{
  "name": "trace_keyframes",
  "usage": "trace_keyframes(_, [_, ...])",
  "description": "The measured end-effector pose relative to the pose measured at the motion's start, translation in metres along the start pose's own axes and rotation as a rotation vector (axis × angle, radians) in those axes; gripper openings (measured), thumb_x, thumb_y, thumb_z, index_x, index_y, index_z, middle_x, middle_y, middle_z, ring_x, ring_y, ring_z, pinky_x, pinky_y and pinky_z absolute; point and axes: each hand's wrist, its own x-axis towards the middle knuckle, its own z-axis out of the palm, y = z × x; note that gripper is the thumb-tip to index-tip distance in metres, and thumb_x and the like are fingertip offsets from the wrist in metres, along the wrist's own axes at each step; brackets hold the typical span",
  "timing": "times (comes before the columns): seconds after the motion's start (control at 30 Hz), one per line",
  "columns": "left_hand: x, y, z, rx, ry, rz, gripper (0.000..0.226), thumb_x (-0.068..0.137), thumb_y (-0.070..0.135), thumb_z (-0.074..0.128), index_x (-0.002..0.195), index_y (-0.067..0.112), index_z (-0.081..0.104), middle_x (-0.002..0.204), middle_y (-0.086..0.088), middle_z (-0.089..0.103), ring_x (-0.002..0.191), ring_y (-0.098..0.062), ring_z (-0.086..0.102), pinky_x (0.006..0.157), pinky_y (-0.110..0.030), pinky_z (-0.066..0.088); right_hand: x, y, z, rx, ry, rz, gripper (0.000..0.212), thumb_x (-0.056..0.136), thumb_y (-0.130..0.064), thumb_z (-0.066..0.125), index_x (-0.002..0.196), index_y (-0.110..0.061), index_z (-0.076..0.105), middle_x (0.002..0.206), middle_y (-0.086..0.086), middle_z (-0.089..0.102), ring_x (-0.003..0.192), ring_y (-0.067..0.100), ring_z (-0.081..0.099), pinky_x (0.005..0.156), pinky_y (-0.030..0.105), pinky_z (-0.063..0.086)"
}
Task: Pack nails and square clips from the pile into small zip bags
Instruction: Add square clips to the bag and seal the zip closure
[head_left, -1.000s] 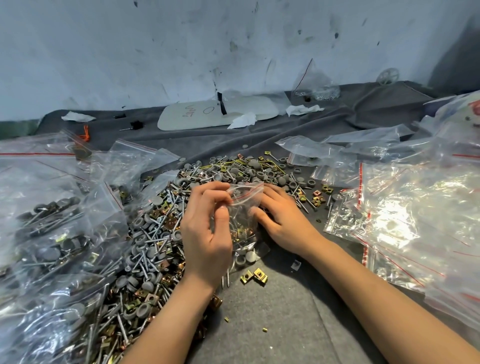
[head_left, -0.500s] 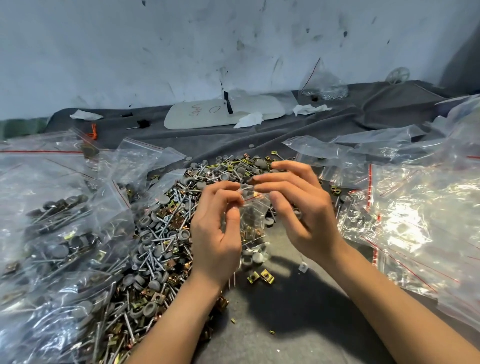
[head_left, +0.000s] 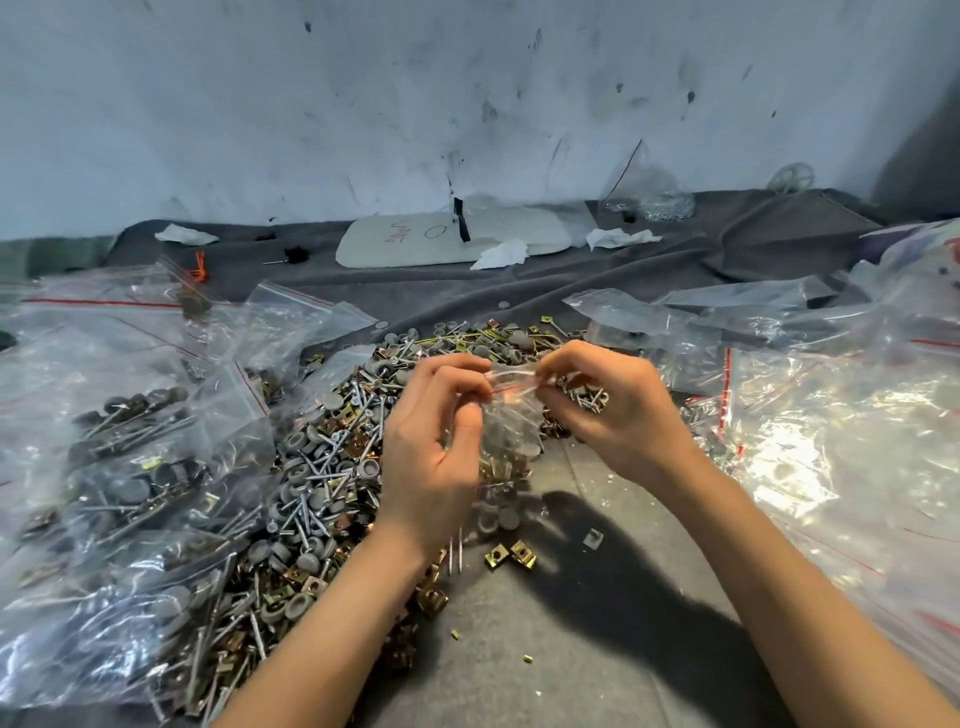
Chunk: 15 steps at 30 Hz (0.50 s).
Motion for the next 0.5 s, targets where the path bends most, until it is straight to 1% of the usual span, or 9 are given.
trace_keyframes(0.07, [0.015, 0.013, -0.009, 0.013, -0.077, -0.063, 0.016, 0.090, 0.004, 0.048, 0.085, 0.016, 0.058, 0.128, 0.002, 0.042, 0.108, 0.006, 0.049, 0.089, -0.013, 0.045, 0.005, -0.005, -0.012, 0.015, 0.033, 0.028, 0.016, 0.079, 0.002, 0.072, 0.090, -0.009, 0.066, 0.078, -0.009, 0.063, 0.071, 0.004, 0.060, 0.068, 0.024, 0.052])
trace_keyframes(0.1, [0.024, 0.019, -0.016, 0.037, -0.117, -0.077, 0.017, 0.092, 0.003, 0.050, 0.086, 0.018, 0.058, 0.130, 0.006, 0.038, 0.111, 0.011, 0.046, 0.092, -0.011, 0.044, 0.008, -0.009, -0.018, 0.015, 0.067, 0.011, 0.018, 0.079, 0.002, 0.073, 0.090, -0.011, 0.066, 0.076, -0.013, 0.061, 0.069, 0.001, 0.059, 0.067, 0.017, 0.050])
trace_keyframes(0.13, [0.032, 0.024, -0.024, 0.060, -0.154, -0.063, 0.020, 0.092, 0.001, 0.053, 0.088, 0.020, 0.059, 0.126, 0.007, 0.041, 0.109, 0.012, 0.047, 0.091, -0.011, 0.045, 0.011, -0.013, -0.024, 0.011, 0.115, -0.028, 0.018, 0.078, 0.001, 0.073, 0.090, -0.012, 0.066, 0.076, -0.013, 0.060, 0.068, 0.002, 0.059, 0.067, 0.013, 0.048])
trace_keyframes(0.17, [0.038, 0.030, -0.031, 0.067, -0.184, -0.028, 0.024, 0.091, -0.002, 0.054, 0.089, 0.022, 0.060, 0.117, 0.006, 0.050, 0.102, 0.009, 0.052, 0.087, -0.013, 0.047, 0.013, -0.018, -0.030, 0.000, 0.166, -0.081, 0.016, 0.078, 0.001, 0.073, 0.089, -0.009, 0.067, 0.076, -0.011, 0.061, 0.068, 0.004, 0.059, 0.067, 0.011, 0.048])
trace_keyframes(0.23, [0.044, 0.039, -0.040, 0.070, -0.228, 0.036, 0.030, 0.088, -0.006, 0.056, 0.093, 0.024, 0.062, 0.095, 0.009, 0.063, 0.086, 0.002, 0.060, 0.077, -0.012, 0.048, 0.015, -0.028, -0.039, -0.025, 0.211, -0.131, 0.012, 0.078, 0.000, 0.072, 0.087, -0.007, 0.068, 0.077, -0.004, 0.064, 0.068, 0.010, 0.060, 0.067, 0.015, 0.050])
trace_keyframes(0.33, [0.038, 0.047, -0.045, 0.138, -0.217, 0.057, 0.033, 0.088, -0.004, 0.061, 0.102, 0.026, 0.063, 0.086, 0.011, 0.067, 0.082, -0.003, 0.064, 0.073, -0.013, 0.049, 0.011, -0.041, -0.048, 0.097, 0.113, 0.042, 0.023, 0.081, -0.001, 0.072, 0.092, -0.020, 0.066, 0.076, 0.004, 0.066, 0.065, 0.020, 0.062, 0.064, 0.028, 0.054])
trace_keyframes(0.4, [0.034, 0.049, -0.047, 0.102, -0.197, 0.044, 0.041, 0.086, 0.003, 0.066, 0.108, 0.038, 0.059, 0.083, 0.011, 0.069, 0.081, -0.004, 0.067, 0.074, -0.016, 0.052, 0.006, -0.045, -0.054, 0.191, 0.123, 0.126, 0.027, 0.082, -0.003, 0.072, 0.097, -0.023, 0.064, 0.078, 0.005, 0.067, 0.067, 0.020, 0.063, 0.063, 0.026, 0.054])
trace_keyframes(0.43, [0.032, 0.049, -0.048, 0.082, -0.189, 0.021, 0.046, 0.085, 0.008, 0.069, 0.110, 0.044, 0.056, 0.082, 0.012, 0.071, 0.081, -0.002, 0.067, 0.075, -0.015, 0.053, 0.003, -0.046, -0.057, 0.230, 0.128, 0.157, 0.025, 0.081, -0.002, 0.072, 0.095, -0.020, 0.065, 0.078, 0.005, 0.069, 0.068, 0.018, 0.064, 0.063, 0.024, 0.053])
trace_keyframes(0.5, [0.027, 0.047, -0.048, 0.033, -0.204, -0.064, 0.054, 0.079, 0.017, 0.074, 0.117, 0.050, 0.053, 0.082, 0.015, 0.073, 0.081, 0.002, 0.068, 0.077, -0.012, 0.051, -0.002, -0.048, -0.060, 0.340, 0.114, 0.269, 0.018, 0.077, 0.002, 0.073, 0.083, -0.015, 0.069, 0.072, 0.001, 0.071, 0.065, 0.011, 0.064, 0.061, 0.018, 0.049])
